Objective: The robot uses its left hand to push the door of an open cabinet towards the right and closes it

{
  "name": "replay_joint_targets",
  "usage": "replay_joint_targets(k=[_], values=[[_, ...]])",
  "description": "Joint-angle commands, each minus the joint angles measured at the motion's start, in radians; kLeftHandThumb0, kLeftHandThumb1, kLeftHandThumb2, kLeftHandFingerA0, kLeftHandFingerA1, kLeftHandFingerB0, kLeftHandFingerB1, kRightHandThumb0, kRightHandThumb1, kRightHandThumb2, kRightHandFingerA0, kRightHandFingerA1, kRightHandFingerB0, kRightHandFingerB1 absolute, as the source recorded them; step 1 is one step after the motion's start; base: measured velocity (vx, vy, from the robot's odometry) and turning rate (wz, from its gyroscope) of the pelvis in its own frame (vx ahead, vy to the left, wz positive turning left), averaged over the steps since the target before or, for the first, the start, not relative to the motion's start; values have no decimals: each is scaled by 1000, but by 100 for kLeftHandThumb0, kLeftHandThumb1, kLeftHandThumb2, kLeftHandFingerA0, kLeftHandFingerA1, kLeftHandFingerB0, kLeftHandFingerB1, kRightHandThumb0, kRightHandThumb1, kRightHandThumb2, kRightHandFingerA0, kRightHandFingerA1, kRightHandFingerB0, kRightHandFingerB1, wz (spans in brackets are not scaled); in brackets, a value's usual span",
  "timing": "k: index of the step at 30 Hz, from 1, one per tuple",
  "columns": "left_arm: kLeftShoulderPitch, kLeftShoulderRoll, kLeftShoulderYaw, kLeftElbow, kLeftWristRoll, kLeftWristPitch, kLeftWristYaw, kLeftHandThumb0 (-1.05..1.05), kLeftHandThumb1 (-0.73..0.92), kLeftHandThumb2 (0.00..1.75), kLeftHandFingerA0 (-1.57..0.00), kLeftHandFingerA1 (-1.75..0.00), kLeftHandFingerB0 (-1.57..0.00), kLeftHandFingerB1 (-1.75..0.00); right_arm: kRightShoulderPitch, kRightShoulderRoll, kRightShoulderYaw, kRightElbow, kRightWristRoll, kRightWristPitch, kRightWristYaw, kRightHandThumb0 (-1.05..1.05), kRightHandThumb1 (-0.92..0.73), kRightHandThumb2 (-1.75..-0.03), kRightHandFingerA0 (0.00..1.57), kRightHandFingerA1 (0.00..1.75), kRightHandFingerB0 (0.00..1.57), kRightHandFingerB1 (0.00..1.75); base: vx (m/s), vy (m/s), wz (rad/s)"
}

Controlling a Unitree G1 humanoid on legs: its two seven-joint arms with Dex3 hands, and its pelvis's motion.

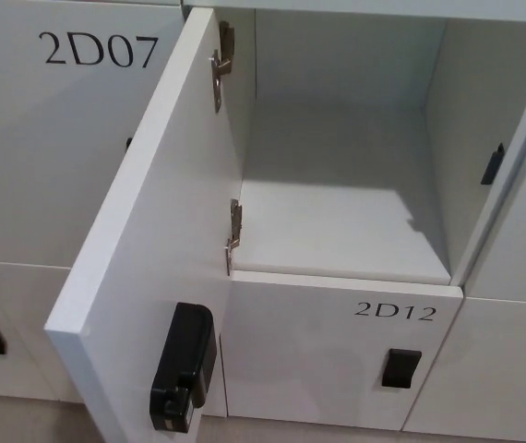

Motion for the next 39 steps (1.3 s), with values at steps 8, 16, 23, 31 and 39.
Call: replay_joint_targets(k=[8, 16, 23, 31, 39], values=[[-30, 35, 1, 76, -6, -132, 28, -68, 89, 68, -34, -40, -28, -30, -25, -22, 5, 55, -10, -65, -23, -50, -85, -65, 35, 37, 31, 33, 0, 0, 0], [-13, 22, 3, 84, -15, -163, 46, -66, 88, 67, -38, -39, -32, -31, -8, -17, -10, 58, 4, -70, -40, -48, -85, -65, 36, 38, 31, 33, 0, 0, 0], [-97, 24, 16, 53, -23, -221, 61, -69, 89, 67, -34, -40, -27, -30, -6, -19, -13, 63, 3, -73, -32, -51, -85, -65, 37, 37, 31, 33, 0, 0, 0], [-243, 41, -35, -132, 17, -173, 16, -64, 89, 67, -25, -34, -21, -30, -21, -20, -8, 65, -4, -64, -33, -49, -84, -65, 36, 37, 31, 33, 0, 0, 0], [-299, 16, -99, -327, 58, -118, 31, -57, 87, 65, -31, -36, -26, -32, -18, -22, -8, 63, -1, -68, -28, -48, -85, -65, 36, 38, 30, 33, 0, 0, 0]])
